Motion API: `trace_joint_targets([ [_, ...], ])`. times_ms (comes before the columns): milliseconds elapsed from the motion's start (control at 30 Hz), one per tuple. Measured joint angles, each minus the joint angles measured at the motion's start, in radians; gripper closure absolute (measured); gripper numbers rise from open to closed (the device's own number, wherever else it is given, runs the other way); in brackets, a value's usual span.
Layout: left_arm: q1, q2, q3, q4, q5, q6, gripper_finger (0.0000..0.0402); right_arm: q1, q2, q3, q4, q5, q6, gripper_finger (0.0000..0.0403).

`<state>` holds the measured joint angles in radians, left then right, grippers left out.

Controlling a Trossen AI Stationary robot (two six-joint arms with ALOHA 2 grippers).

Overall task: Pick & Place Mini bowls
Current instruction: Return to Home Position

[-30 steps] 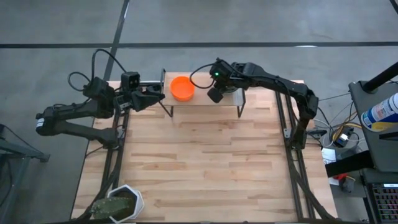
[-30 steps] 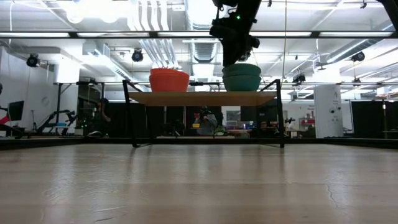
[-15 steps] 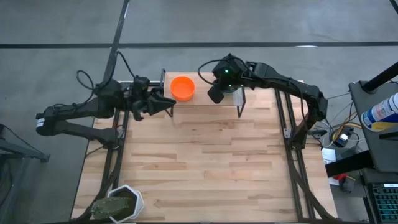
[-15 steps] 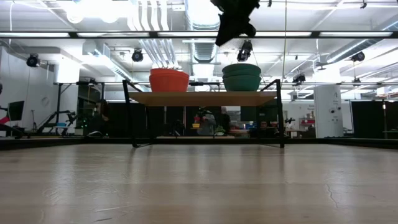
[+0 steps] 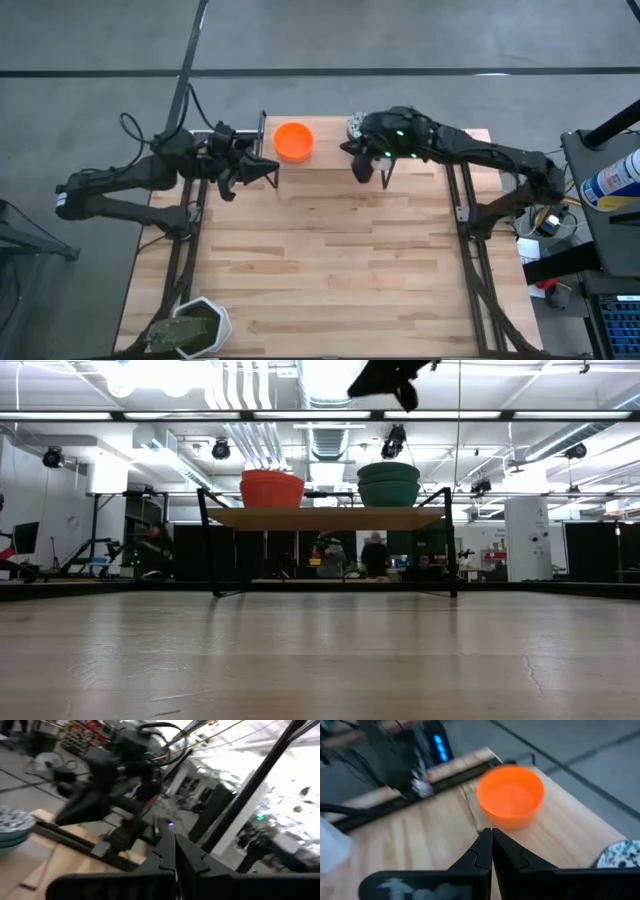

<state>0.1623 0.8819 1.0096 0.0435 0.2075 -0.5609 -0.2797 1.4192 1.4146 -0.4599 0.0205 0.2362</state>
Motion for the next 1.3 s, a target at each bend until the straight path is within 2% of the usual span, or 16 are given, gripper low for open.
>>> trace_joint_targets([
  [167,0.000,-0.025,0.000,-0.099,-0.052,0.045,0.0401,0.043,-0.137,-0.172,0.174,-0.028,0.003,0.0394],
  [333,0.000,-0.047,0.000,-0.228,-0.105,0.082,0.0401,0.067,-0.243,-0.289,0.235,-0.016,0.157,0.0394],
  [467,-0.002,-0.067,-0.016,-0.242,-0.113,0.107,0.0401,0.062,-0.317,-0.381,0.224,-0.013,0.047,0.0394],
  [533,-0.002,-0.087,-0.043,-0.236,-0.116,0.124,0.0401,0.067,-0.356,-0.428,0.225,-0.031,0.045,0.0394],
  [667,-0.002,-0.154,-0.122,-0.222,-0.122,0.115,0.0401,0.085,-0.420,-0.519,0.260,-0.055,0.049,0.0394],
  [800,-0.002,-0.237,-0.232,-0.138,-0.163,0.078,0.0401,0.099,-0.477,-0.586,0.313,-0.056,0.044,0.0394],
  [1033,-0.002,-0.352,-0.416,-0.141,-0.189,0.147,0.0401,0.099,-0.544,-0.645,0.319,-0.060,0.004,0.0394],
  [1167,-0.002,-0.397,-0.535,-0.101,-0.188,0.038,0.0401,0.099,-0.562,-0.659,0.320,-0.106,-0.051,0.0394],
  [1300,-0.003,-0.441,-0.636,0.001,-0.188,0.036,0.0401,0.099,-0.577,-0.672,0.322,-0.154,-0.105,0.0394],
])
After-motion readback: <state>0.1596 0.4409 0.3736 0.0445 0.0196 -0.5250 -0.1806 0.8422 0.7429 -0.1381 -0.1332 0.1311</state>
